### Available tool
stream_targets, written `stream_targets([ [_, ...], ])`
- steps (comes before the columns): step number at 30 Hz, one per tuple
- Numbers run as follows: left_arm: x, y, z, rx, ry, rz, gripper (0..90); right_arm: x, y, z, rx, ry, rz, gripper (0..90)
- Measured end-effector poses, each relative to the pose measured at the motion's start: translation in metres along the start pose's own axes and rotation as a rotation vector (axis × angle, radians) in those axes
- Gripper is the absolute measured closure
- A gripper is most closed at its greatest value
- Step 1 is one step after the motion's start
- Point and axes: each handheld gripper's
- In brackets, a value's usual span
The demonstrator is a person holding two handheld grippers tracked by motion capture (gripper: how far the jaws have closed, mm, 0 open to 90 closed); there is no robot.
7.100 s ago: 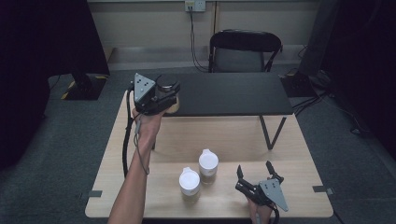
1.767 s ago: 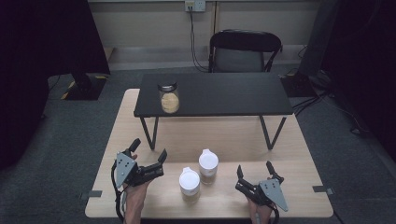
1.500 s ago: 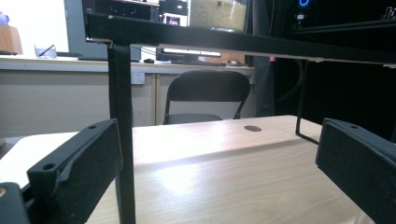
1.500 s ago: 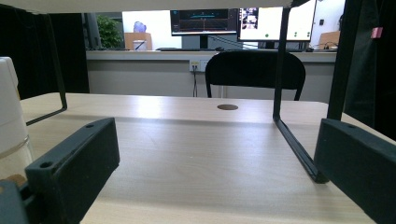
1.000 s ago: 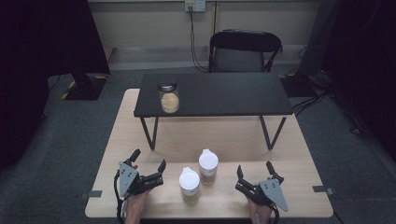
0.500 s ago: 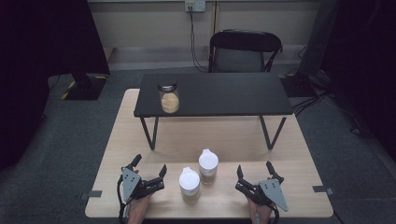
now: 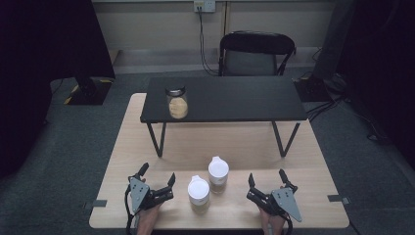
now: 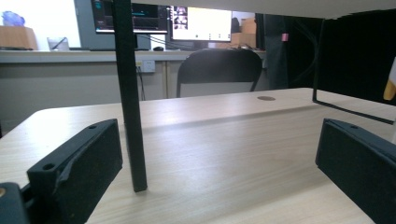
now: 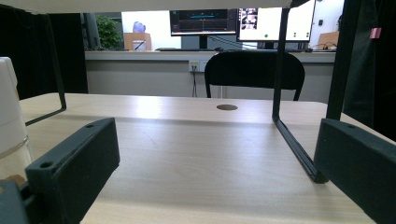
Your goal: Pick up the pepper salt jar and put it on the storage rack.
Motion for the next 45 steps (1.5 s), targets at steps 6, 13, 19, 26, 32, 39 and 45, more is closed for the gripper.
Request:
stream_targets([
  [6,0.0,0.0,0.0,-0.001,0.012,0.0,0.0,0.001,0.002,0.002,0.013,-0.01,0.001,0.0],
  [13,0.001,0.0,0.0,-0.001,0.023,0.0,0.0,-0.001,0.008,0.011,0.034,-0.032,0.025,0.7],
  [19,0.001,0.0,0.0,-0.001,0.024,0.0,0.0,-0.004,0.015,0.017,0.043,-0.022,0.017,0.5],
  [26,0.001,0.0,0.0,-0.001,0.024,0.0,0.0,-0.009,0.027,0.021,0.066,-0.01,0.012,0.5],
  [32,0.001,0.0,0.0,-0.001,0.029,0.0,0.0,-0.014,0.045,0.025,0.057,0.005,-0.016,0.5],
  [39,0.001,0.0,0.0,-0.001,0.031,0.0,0.0,-0.02,0.061,0.028,0.056,0.025,-0.023,0.0],
  [45,0.001,0.0,0.0,-0.001,0.036,0.0,0.1,-0.03,0.07,0.028,0.048,0.079,-0.014,0.0],
])
Point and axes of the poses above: each handheld gripper's, and its own axes: z roughly backward along the jaws, y roughly out of its top, x roughly to its right, and after that the axes turned 8 degrees about y, right-handed
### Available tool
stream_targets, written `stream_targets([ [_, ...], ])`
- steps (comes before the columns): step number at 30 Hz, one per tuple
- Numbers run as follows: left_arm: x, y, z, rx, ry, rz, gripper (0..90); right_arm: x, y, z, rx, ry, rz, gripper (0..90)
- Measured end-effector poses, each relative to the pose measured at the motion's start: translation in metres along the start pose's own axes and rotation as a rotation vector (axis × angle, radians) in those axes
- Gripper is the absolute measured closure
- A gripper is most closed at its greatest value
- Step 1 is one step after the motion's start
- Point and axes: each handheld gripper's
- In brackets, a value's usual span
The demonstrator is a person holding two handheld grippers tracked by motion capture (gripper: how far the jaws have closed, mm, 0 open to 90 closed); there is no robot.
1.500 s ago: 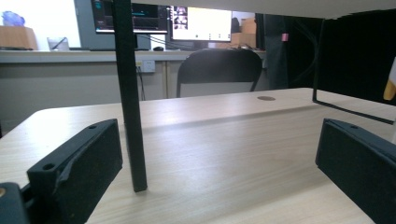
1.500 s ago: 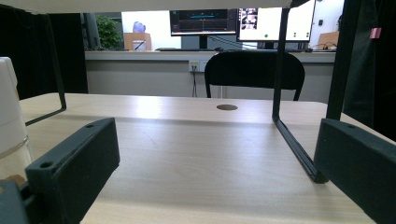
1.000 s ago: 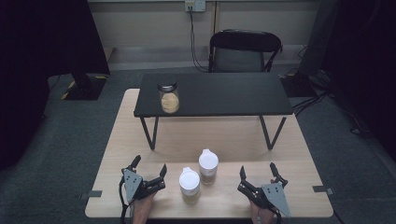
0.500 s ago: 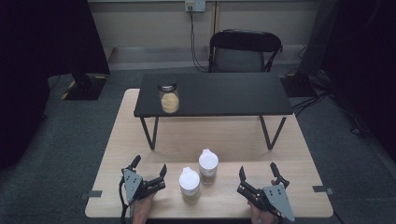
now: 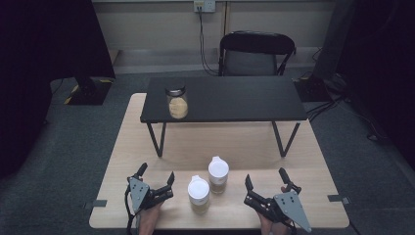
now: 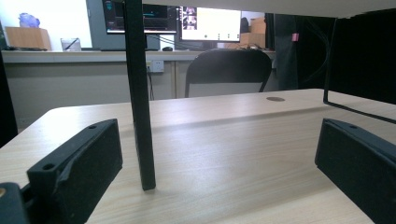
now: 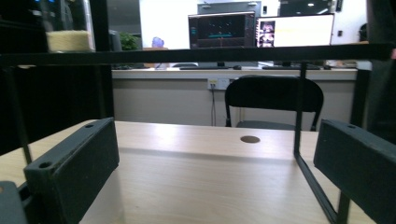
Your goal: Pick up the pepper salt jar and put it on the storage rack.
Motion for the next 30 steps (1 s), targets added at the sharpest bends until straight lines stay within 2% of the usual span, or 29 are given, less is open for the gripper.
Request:
stream_targets([
  [2,0.0,0.0,0.0,0.0,0.0,0.0,0.1,-0.004,0.003,0.001,0.004,0.009,0.0,0.0],
  [6,0.0,0.0,0.0,0.0,0.0,0.0,0.1,-0.011,0.007,0.003,0.004,0.063,-0.06,0.0],
  [10,0.0,0.0,0.0,0.0,0.001,0.0,0.1,-0.022,0.01,0.004,-0.001,0.075,-0.041,0.0],
  [14,0.0,0.0,0.0,0.0,0.001,0.0,0.1,-0.033,0.014,0.004,0.002,0.106,-0.034,0.0],
  [19,0.0,0.0,0.0,0.0,0.001,0.0,0.3,-0.046,0.022,0.002,0.008,0.128,0.002,0.0],
  [30,0.0,0.0,0.0,0.0,0.001,0.0,0.3,-0.073,0.032,-0.012,-0.009,0.203,0.051,0.6],
])
Point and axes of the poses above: each handheld gripper's, and its own axes: z roughly backward along the jaws, y roughly out of its top, x roughly to its right, and after that the axes turned 8 degrees about y, right-handed
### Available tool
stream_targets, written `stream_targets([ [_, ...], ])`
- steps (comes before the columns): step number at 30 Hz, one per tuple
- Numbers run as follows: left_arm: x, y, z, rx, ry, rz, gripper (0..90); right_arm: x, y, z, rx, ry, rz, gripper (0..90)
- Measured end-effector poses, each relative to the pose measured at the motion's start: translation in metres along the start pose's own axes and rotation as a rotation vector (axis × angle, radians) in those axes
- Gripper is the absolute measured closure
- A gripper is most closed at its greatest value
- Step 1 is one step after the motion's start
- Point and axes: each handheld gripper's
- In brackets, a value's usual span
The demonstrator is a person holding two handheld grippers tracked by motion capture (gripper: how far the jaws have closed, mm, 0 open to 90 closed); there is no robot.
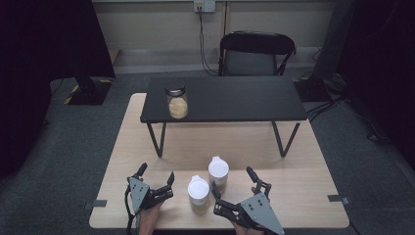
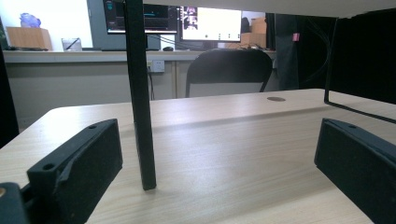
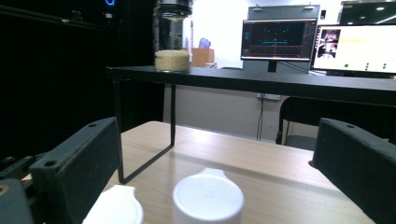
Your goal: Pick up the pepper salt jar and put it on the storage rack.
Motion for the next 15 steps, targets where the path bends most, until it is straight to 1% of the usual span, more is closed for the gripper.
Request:
stream_targets([
  [6,0.0,0.0,0.0,0.001,0.003,0.0,0.3,-0.011,0.003,-0.008,-0.008,0.032,-0.001,2.0],
  [8,0.0,0.0,0.0,0.0,0.002,0.001,0.3,-0.015,0.004,-0.01,0.002,0.044,-0.007,3.1],
  [10,0.0,0.0,0.0,0.0,0.003,0.001,0.3,-0.02,0.004,-0.013,-0.003,0.06,-0.002,3.2],
  [12,0.0,0.0,0.0,0.001,0.004,0.001,0.3,-0.025,0.003,-0.015,-0.01,0.074,0.008,3.7],
  [15,0.0,0.0,0.0,0.001,0.005,0.001,0.5,-0.033,-0.001,-0.018,-0.02,0.091,0.008,4.2],
])
Point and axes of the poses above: each handheld gripper's, and its own axes: z roughly backward along the jaws, y roughly out of its top, x roughly to its right, and after that the axes turned 8 degrees about y, right-handed
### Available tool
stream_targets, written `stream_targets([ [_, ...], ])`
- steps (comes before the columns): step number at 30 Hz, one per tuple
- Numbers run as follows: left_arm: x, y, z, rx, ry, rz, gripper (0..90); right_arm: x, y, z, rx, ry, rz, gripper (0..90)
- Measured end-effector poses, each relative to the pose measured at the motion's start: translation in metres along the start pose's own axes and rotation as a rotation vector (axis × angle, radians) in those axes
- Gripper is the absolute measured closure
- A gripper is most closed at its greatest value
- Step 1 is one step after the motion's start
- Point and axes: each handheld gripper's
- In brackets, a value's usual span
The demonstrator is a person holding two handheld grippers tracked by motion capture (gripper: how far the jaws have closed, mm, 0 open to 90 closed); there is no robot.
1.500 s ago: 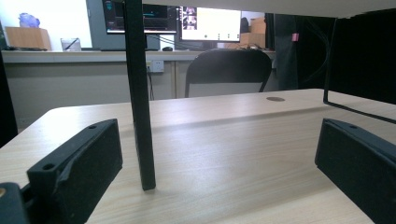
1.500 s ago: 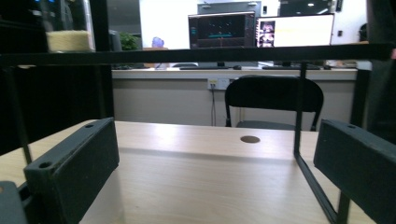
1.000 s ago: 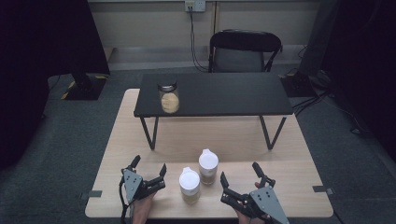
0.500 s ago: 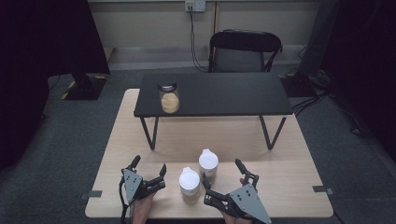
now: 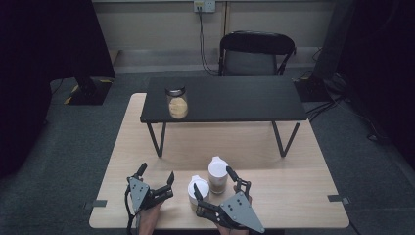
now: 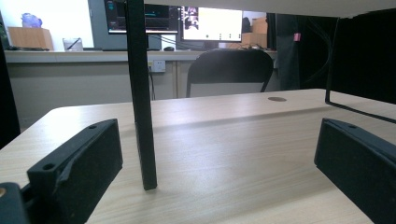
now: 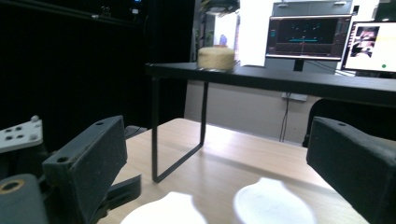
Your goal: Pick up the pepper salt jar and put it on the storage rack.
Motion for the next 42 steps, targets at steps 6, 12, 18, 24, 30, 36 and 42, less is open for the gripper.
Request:
stream_targets([
  [6,0.0,0.0,0.0,0.0,0.0,0.0,0.5,-0.011,-0.011,-0.004,-0.02,0.028,0.005,6.6],
  [12,0.0,0.0,0.0,0.0,0.005,0.0,0.4,-0.021,-0.021,-0.009,-0.035,0.044,0.037,10.6],
  [18,0.0,0.0,0.0,0.0,0.005,0.0,0.4,-0.024,-0.031,-0.011,-0.054,0.041,0.029,13.1],
  [24,0.0,0.0,0.0,0.0,0.005,0.002,0.4,-0.027,-0.041,-0.012,-0.073,0.023,0.019,13.9],
  [30,0.0,0.0,0.0,-0.001,0.005,0.0,0.4,-0.031,-0.05,-0.011,-0.084,-0.008,0.021,16.0],
  [36,0.0,0.0,0.0,0.0,0.006,0.002,0.4,-0.035,-0.056,-0.01,-0.1,-0.023,0.02,17.1],
  [42,0.0,0.0,0.0,0.0,0.006,0.002,0.4,-0.031,-0.059,-0.009,-0.114,-0.035,-0.022,18.0],
])
Point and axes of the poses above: each handheld gripper's, and its own axes: z roughly backward along the jaws, y roughly out of its top, x roughly to its right, and after that the axes turned 8 degrees about y, right-handed
